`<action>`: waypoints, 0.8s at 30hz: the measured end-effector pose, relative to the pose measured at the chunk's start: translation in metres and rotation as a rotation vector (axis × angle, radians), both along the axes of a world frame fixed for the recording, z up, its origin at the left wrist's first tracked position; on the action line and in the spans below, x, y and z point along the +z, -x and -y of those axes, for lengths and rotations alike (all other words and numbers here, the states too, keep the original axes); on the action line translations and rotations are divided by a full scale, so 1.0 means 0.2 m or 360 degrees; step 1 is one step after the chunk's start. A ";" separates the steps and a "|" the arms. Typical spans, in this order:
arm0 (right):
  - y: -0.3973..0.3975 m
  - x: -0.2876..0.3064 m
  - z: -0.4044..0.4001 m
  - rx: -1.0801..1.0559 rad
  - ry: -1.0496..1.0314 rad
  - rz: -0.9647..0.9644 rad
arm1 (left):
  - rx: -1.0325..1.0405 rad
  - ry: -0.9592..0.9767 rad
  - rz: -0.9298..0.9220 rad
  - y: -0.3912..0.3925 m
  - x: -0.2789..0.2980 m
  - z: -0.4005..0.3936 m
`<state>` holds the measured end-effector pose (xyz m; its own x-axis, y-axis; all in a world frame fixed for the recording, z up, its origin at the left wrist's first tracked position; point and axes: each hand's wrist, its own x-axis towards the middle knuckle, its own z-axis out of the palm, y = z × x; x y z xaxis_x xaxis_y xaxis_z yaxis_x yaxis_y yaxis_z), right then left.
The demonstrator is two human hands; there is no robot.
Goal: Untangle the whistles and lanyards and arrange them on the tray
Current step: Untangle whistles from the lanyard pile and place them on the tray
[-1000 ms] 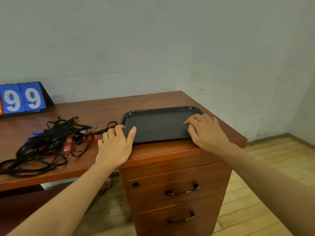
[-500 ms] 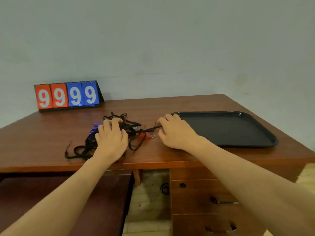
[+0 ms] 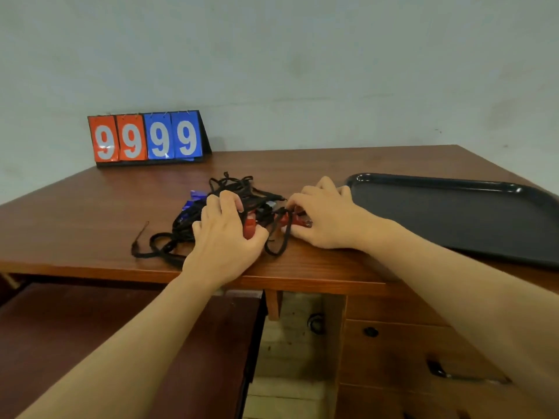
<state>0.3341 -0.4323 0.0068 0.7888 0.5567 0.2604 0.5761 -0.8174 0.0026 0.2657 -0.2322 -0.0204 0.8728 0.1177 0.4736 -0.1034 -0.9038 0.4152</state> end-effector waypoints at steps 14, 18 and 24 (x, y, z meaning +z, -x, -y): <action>-0.06 0.19 0.17 0.0086 -0.0262 -0.0331 | -0.0089 0.0049 -0.0214 -0.05 0.03 -0.01; -0.10 0.20 0.23 0.0061 -0.0347 -0.0241 | -0.0151 0.0050 -0.0259 -0.04 0.05 -0.01; -0.19 0.21 0.35 -0.0133 -0.0254 -0.0139 | -0.0087 0.0038 -0.0217 -0.05 0.03 -0.01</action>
<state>0.3713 -0.5033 0.0482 0.8539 0.4457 0.2688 0.4988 -0.8482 -0.1781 0.2763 -0.2293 -0.0135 0.9343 0.0782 0.3477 -0.0932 -0.8880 0.4503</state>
